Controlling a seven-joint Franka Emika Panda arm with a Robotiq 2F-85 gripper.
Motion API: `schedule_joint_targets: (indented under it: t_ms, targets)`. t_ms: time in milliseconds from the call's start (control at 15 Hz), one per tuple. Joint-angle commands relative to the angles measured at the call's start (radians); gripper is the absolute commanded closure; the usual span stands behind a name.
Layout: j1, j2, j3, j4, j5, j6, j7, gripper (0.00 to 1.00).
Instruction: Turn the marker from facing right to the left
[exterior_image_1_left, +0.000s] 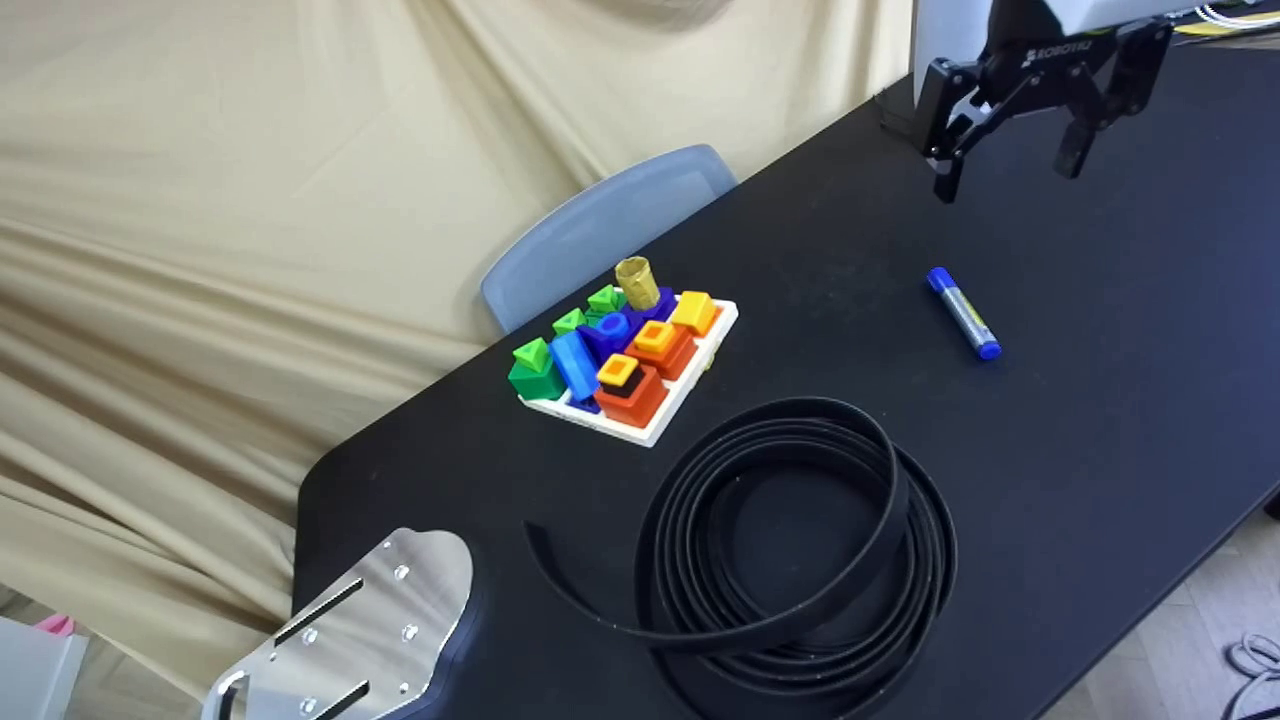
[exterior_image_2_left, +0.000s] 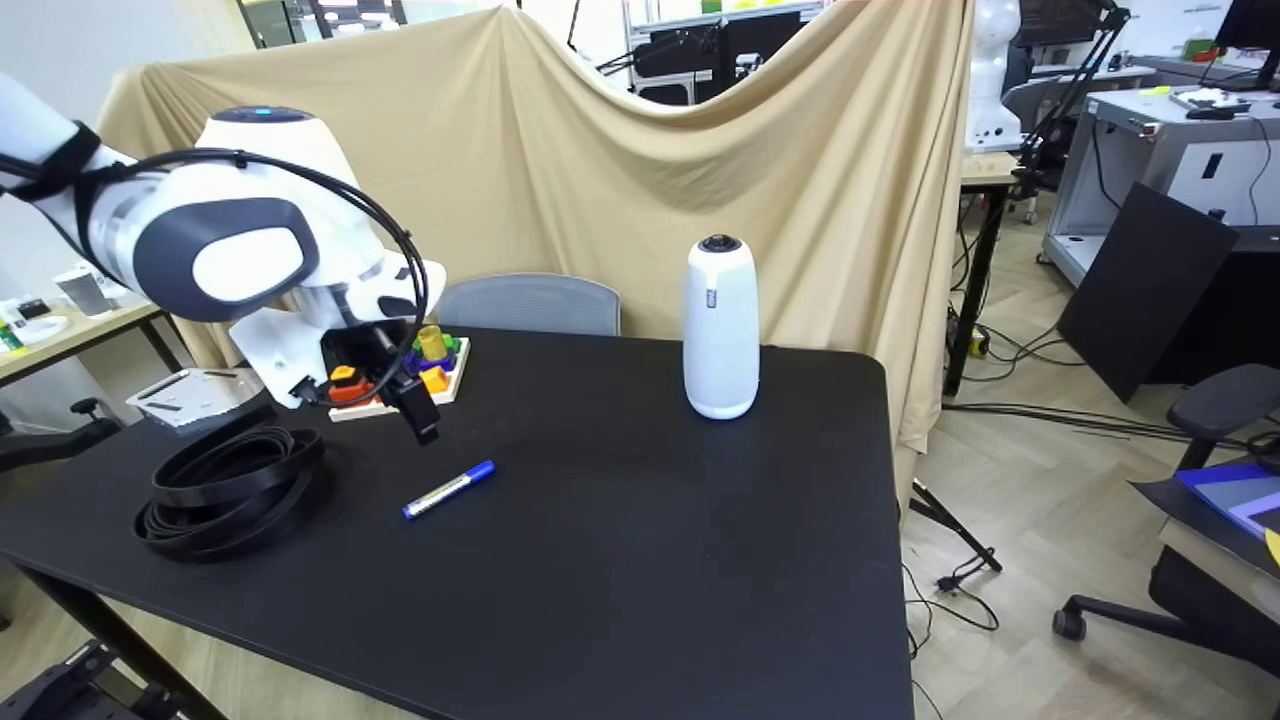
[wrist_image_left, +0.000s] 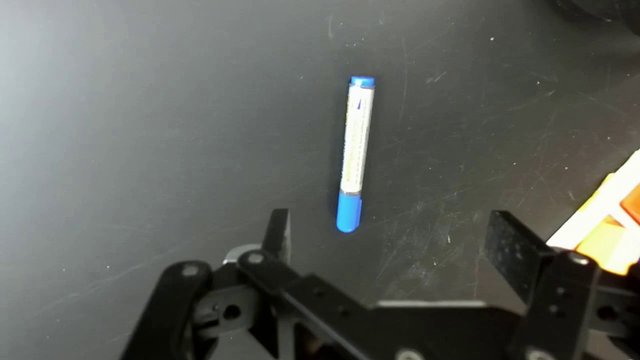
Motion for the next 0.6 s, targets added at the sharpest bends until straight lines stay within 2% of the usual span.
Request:
schedule_joint_targets:
  t_ms: [0,533]
  targets:
    - [0.010,0.093,-0.010,0.021,0.053,0.060,0.026,0.00]
    - [0.011,0.279,-0.004,0.062,0.048,0.165,0.073,0.00]
